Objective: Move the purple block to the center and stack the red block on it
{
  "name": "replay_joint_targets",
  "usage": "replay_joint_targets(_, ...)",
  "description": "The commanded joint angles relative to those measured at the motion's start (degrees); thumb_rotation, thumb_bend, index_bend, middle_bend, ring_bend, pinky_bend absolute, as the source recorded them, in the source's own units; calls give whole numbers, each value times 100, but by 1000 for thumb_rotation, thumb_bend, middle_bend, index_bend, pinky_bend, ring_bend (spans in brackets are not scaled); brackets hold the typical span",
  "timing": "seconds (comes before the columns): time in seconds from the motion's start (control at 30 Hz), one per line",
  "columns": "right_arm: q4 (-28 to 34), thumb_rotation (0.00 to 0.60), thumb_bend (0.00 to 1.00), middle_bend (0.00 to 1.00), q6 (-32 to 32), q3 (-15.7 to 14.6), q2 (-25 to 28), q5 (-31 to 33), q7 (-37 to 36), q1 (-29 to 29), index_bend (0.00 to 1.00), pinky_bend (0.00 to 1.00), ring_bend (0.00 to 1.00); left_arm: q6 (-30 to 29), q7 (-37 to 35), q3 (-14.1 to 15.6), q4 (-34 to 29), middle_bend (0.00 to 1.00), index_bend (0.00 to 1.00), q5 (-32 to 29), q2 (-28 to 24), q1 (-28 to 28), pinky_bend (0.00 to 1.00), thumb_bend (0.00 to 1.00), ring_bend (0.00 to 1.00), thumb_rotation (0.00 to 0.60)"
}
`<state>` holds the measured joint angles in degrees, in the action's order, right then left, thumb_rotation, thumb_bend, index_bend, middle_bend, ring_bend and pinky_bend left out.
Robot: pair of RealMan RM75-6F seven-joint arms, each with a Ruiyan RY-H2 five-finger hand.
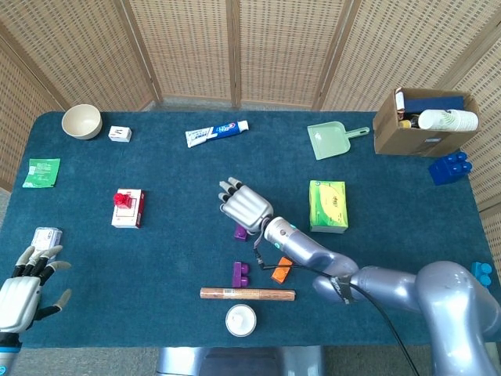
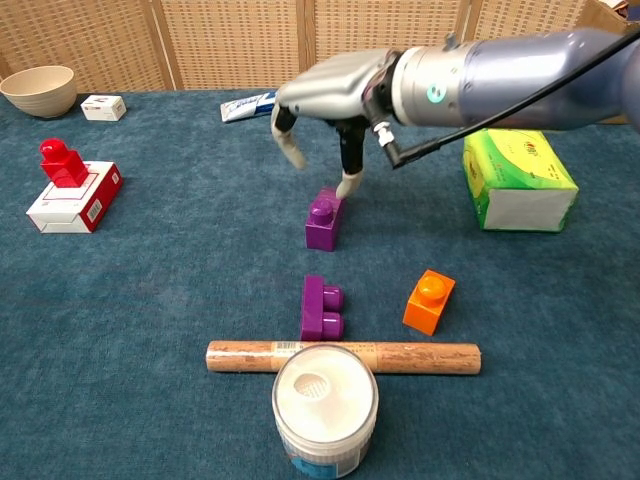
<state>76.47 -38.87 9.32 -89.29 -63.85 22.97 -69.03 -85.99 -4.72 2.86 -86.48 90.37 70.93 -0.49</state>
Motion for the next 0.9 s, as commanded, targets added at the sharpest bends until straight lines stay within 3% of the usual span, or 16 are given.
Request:
replay_joint_targets(0.03,285,600,26,225,-300,104,301,-108,-210,212,466,123,0,-11,26,-3,-39,172,336,23,-20,-11,0,377,174,600)
replay_joint_targets(0.43,1490,600,74,228,-1942,163,2035,-676,-1167,1634,490,123,6,85,342,-34,-244,172,336,375,-296,-295,0,376,173,600)
replay_joint_targets(0.9,1761,600,137,235,-3122,-57,2997,-1078,-1774,2985,523,133,47,301,544,-162,-476,166,261,501,-740,-671,0,376,151,600)
